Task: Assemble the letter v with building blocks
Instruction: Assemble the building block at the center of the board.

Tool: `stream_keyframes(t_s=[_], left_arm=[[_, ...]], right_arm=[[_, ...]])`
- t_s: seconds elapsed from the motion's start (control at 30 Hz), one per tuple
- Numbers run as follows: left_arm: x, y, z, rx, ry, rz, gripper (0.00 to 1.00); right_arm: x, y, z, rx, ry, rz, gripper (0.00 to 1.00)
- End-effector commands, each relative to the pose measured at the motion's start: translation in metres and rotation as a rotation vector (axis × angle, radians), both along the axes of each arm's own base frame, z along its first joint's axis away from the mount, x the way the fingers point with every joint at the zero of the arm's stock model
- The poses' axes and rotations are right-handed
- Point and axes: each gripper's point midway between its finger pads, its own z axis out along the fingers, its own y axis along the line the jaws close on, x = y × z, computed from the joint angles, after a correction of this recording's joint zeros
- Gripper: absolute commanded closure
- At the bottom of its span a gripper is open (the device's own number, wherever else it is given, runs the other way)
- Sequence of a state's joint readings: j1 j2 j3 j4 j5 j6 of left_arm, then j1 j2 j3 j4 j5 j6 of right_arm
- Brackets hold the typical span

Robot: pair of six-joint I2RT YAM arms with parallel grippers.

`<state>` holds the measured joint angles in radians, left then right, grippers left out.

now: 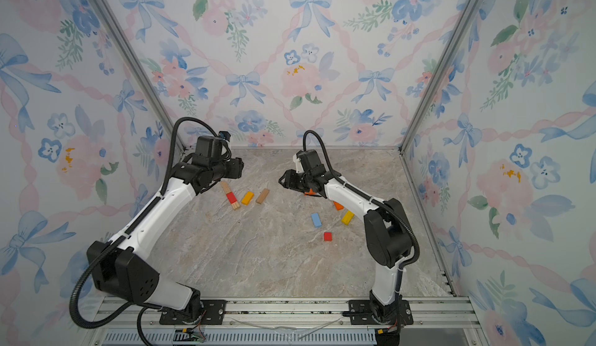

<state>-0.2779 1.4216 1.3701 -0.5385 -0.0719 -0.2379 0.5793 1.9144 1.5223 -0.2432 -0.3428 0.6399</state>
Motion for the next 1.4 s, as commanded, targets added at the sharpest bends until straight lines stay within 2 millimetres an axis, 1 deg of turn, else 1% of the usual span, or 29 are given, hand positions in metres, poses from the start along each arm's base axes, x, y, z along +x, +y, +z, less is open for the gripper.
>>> stream_keyframes(t_s=[0.0,0.13,0.27,0.37,0.5,0.63,0.7,0.83,0.97,1.2,1.37], left_arm=[[-0.019,0.002,-0.017,-0.175,-0.005,0.039,0.37],[-0.049,0.021,-0.044,-0.224,0.015,0.116,0.35],[-0.073,0.032,-0.062,-0.267,0.041,0.156,0.34],[-0.085,0.039,-0.068,-0.279,0.038,0.173,0.34],[-0.097,0.047,-0.069,-0.302,0.017,0.204,0.33],[-0.105,0.054,-0.065,-0.322,-0.011,0.228,0.33],[-0.111,0.057,-0.078,-0.319,0.009,0.245,0.34],[-0.116,0.057,-0.090,-0.336,0.037,0.256,0.35],[-0.118,0.056,-0.099,-0.347,0.061,0.263,0.36],[-0.123,0.058,-0.101,-0.357,0.057,0.273,0.38],[-0.126,0.058,-0.103,-0.361,0.055,0.275,0.39]], right_arm=[[-0.005,0.029,-0.008,-0.051,0.019,0.111,0.47],[0.000,0.061,-0.020,-0.069,0.040,0.183,0.44],[0.003,0.083,-0.036,-0.091,0.053,0.221,0.42],[0.007,0.097,-0.050,-0.096,0.065,0.239,0.39],[0.012,0.115,-0.068,-0.109,0.076,0.259,0.34],[0.019,0.133,-0.078,-0.089,0.071,0.269,0.33],[0.024,0.141,-0.083,-0.076,0.073,0.267,0.33],[0.032,0.151,-0.087,-0.047,0.059,0.256,0.33],[0.040,0.155,-0.094,-0.028,0.051,0.232,0.34],[0.047,0.162,-0.105,-0.011,0.048,0.218,0.34],[0.052,0.160,-0.113,-0.036,0.037,0.204,0.34]])
